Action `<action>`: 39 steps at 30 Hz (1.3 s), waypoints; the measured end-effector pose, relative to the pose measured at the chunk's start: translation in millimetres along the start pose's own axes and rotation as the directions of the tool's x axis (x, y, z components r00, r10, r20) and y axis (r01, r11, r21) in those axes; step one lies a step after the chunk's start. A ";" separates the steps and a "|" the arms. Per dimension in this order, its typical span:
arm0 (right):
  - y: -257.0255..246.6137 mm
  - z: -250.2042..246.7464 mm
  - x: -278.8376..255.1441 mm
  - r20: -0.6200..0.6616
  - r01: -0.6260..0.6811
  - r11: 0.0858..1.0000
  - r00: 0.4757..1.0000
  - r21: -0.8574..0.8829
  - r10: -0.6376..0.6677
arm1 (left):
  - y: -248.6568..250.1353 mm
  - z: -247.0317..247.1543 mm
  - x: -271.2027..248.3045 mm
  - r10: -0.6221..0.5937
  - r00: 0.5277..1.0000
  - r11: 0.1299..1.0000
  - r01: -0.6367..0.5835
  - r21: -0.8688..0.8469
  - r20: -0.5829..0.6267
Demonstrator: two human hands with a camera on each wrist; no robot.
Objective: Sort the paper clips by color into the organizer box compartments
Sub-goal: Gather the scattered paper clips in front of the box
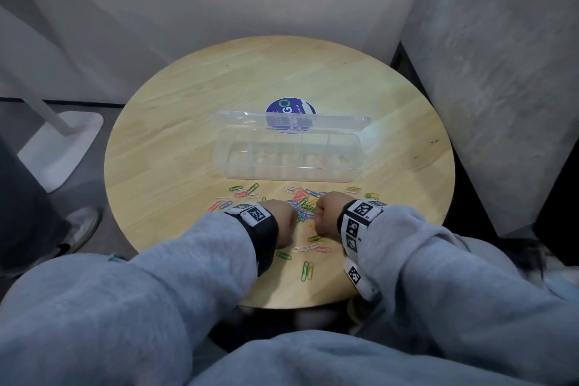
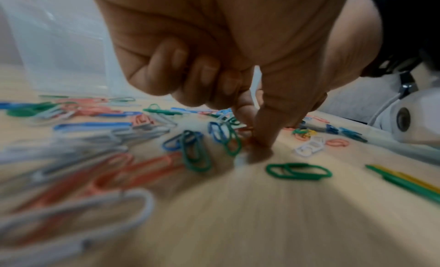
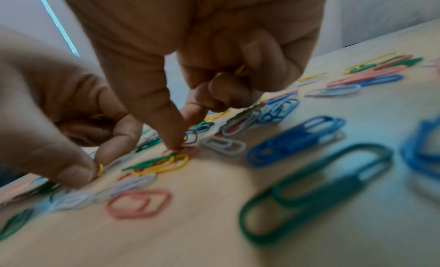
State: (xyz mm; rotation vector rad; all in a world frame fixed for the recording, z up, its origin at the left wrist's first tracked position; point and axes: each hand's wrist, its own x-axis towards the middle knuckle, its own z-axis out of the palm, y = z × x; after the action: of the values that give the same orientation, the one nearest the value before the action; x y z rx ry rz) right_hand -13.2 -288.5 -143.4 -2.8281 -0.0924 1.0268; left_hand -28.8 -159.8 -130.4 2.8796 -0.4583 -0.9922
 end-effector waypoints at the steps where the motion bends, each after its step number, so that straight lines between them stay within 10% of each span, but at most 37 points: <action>1: 2.7 0.4 -0.6 -0.018 -0.005 0.999 1.000 0.039 0.006 | -1.3 0.9 -0.2 0.006 1.000 1.000 -0.006 -0.020 -0.002; 13: 36.1 -10.3 -8.0 -0.017 -0.010 0.698 0.999 0.716 0.032 | -23.9 -9.5 1.9 -0.034 0.993 0.856 -0.029 -0.517 -0.113; 17: 39.8 -4.5 -9.7 0.061 -0.055 0.436 0.998 0.898 0.001 | -26.1 -20.3 2.9 -0.090 0.995 0.615 0.020 -0.788 -0.045; 24: 36.0 -6.2 -10.8 0.126 -0.138 0.178 0.989 0.974 0.076 | -38.8 -36.4 -4.7 -0.244 0.969 -0.054 0.019 -0.998 0.032; 26: 36.2 -7.4 -8.6 0.116 -0.137 0.261 0.989 0.956 0.095 | -42.7 -40.8 -8.6 -0.247 0.969 -0.113 0.002 -0.994 0.030; 32: 30.2 -21.8 -5.6 -0.185 0.053 0.925 0.983 0.377 0.019 | -47.5 -47.0 -20.8 -0.235 0.971 -0.164 -0.001 -0.987 0.038; 39: 8.6 -33.2 3.7 -0.099 0.052 0.994 0.993 -0.096 -0.061 | -46.8 -40.0 -19.9 -0.226 0.972 0.091 0.084 -0.992 0.062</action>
State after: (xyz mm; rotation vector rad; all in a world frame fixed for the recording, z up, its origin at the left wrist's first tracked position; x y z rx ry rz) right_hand 11.1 -300.0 -121.9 -2.9373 -0.2140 0.8867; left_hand -7.2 -110.8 -94.2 1.6113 0.4711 -0.6663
